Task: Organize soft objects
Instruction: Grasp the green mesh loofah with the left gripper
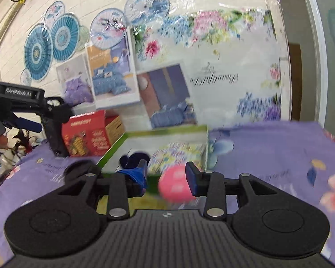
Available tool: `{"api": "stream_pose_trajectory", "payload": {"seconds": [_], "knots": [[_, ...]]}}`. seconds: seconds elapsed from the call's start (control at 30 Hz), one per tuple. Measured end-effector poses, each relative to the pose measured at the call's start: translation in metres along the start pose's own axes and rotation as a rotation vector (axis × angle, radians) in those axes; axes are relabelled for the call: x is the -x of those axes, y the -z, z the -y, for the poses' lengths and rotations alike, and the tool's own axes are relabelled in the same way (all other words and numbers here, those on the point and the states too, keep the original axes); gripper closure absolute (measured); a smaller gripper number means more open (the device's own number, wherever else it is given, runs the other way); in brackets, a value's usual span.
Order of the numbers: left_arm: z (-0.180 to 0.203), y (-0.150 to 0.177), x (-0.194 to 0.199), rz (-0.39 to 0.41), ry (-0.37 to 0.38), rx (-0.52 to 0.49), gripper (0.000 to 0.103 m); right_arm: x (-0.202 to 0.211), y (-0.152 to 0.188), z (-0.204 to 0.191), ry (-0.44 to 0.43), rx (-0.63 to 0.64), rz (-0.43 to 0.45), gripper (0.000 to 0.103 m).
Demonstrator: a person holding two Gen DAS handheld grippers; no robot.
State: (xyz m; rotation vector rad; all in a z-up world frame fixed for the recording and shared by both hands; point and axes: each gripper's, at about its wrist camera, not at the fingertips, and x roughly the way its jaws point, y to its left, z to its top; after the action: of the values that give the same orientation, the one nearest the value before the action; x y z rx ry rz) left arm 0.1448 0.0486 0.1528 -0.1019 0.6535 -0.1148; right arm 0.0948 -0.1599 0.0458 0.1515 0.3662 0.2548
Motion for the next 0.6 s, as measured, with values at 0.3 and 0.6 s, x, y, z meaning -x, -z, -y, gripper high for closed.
{"api": "stream_pose_trajectory", "payload": {"seconds": [0.3,0.6], "knots": [[-0.029,0.107,-0.003,-0.183,0.069,-0.014,0.002,0.01,0.068,-0.044,-0.078,0.05,-0.155,0.079],[-0.025,0.132,-0.004,-0.198,0.148,-0.446,0.002,0.015,0.067,-0.057,-0.106,0.287,-0.256,0.077]]}}
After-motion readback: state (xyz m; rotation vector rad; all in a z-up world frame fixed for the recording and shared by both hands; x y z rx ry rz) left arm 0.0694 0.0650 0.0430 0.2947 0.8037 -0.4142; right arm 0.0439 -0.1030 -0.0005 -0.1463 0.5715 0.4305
